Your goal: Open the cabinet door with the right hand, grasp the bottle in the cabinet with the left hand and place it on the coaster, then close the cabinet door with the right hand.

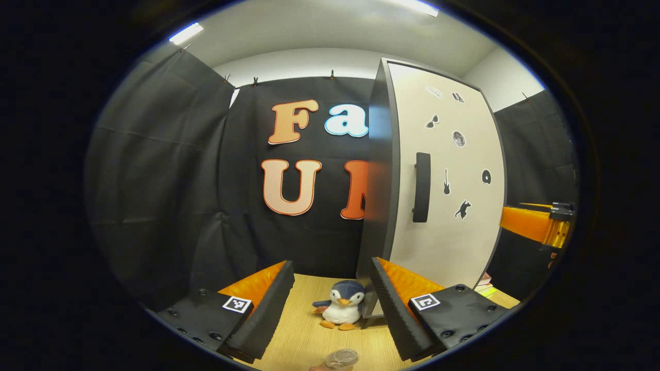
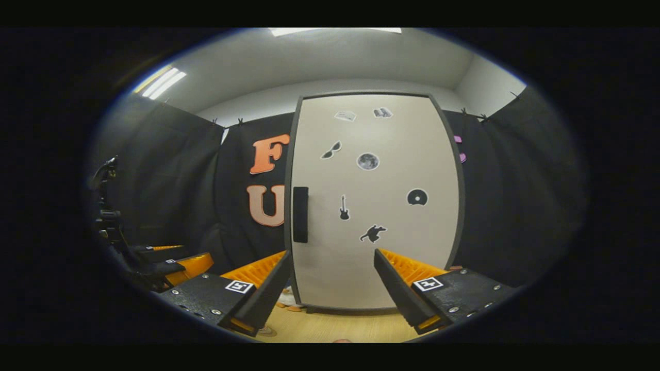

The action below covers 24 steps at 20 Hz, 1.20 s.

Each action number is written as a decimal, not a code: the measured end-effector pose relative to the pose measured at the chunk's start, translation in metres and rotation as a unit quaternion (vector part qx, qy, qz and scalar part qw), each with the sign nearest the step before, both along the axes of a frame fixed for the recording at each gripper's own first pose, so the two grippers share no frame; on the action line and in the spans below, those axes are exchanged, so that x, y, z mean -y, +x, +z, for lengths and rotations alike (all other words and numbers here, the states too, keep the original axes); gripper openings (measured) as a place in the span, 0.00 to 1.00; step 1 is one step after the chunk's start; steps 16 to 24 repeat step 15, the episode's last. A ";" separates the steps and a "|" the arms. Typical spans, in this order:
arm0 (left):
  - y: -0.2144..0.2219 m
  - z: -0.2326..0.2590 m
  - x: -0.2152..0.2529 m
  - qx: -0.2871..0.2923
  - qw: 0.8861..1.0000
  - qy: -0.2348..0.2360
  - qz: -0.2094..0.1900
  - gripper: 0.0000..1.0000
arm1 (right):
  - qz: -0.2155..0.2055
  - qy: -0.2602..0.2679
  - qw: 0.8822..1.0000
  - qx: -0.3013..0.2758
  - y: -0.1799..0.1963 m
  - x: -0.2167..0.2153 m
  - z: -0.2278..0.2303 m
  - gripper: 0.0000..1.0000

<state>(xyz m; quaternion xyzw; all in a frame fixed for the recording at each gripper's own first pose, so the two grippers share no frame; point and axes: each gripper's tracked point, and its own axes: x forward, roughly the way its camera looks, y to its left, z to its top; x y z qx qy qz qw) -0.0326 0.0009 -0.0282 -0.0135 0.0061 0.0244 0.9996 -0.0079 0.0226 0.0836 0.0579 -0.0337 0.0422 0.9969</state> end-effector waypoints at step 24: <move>-0.039 0.030 0.011 0.019 0.999 0.032 0.003 0.96 | -0.014 -0.036 0.999 0.008 -0.072 0.012 0.004 0.97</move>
